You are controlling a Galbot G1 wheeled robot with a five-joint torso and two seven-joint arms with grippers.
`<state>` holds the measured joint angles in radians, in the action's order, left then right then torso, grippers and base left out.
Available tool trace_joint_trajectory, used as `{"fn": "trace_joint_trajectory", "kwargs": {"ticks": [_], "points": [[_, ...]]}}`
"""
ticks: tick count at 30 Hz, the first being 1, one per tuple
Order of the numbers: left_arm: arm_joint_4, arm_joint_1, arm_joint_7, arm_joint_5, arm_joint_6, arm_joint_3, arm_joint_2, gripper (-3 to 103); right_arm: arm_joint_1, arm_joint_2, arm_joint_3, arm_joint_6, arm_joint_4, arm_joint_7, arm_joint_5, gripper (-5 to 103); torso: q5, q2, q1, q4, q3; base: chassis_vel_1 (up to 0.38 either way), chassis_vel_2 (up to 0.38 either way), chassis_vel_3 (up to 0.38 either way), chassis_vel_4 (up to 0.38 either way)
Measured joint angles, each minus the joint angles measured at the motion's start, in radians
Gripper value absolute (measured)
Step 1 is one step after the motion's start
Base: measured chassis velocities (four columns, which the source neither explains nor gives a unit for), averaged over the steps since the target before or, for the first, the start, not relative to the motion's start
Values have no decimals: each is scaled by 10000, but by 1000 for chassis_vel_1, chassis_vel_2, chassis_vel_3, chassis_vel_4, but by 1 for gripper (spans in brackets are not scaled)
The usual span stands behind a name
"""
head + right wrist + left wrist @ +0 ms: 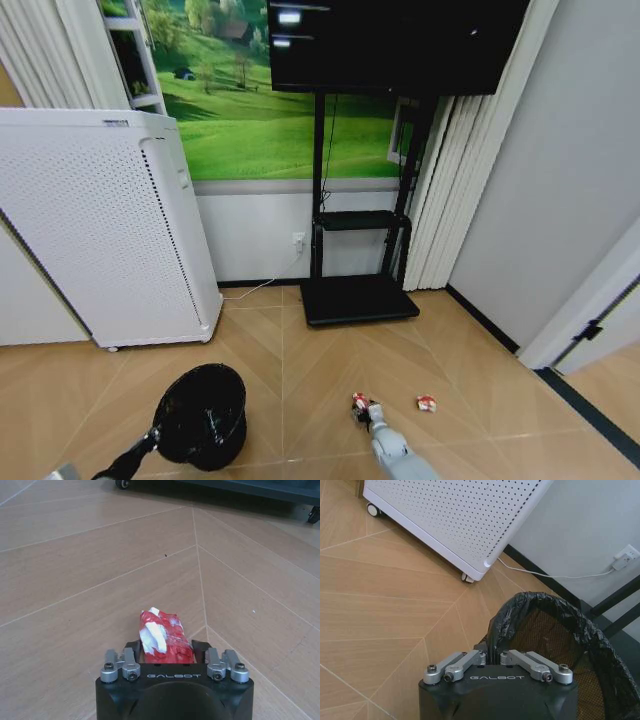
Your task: Pick up the trash bin and place the garbage on the floor into it.
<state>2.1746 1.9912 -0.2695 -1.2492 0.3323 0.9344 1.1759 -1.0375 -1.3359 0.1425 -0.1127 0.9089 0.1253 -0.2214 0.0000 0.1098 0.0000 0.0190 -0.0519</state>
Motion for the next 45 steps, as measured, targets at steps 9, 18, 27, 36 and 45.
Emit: {"fn": "trace_joint_trajectory", "kwargs": {"ticks": [9,18,27,36,45], "points": [[-238,-176,-134,118,-212,-217,104,7,-300,192,13,-131,640,-68,-463,33,-1,0,-1,-1,1,0,0,0,0],[-324,-295,-138,65,-222,-202,-19,7,-443,337,31,-240,945,-95,-679,24,1,0,0,0,0,0,0,0,0],[-559,-505,-155,89,-229,-368,-104,7,-846,576,320,-429,2026,-202,-1186,24,2,0,0,-4,0,0,0,0,0],[-1501,-2647,-360,674,-121,-1281,-729,7,-2736,1685,1097,-107,5574,-2042,-3738,24,-3,0,0,3,0,0,0,0,0],[-2470,-4119,326,691,-70,-1698,-1037,7,-3694,2666,1232,288,8334,-3329,-4811,24,6,0,0,-10,-1,0,0,0,0]]}}
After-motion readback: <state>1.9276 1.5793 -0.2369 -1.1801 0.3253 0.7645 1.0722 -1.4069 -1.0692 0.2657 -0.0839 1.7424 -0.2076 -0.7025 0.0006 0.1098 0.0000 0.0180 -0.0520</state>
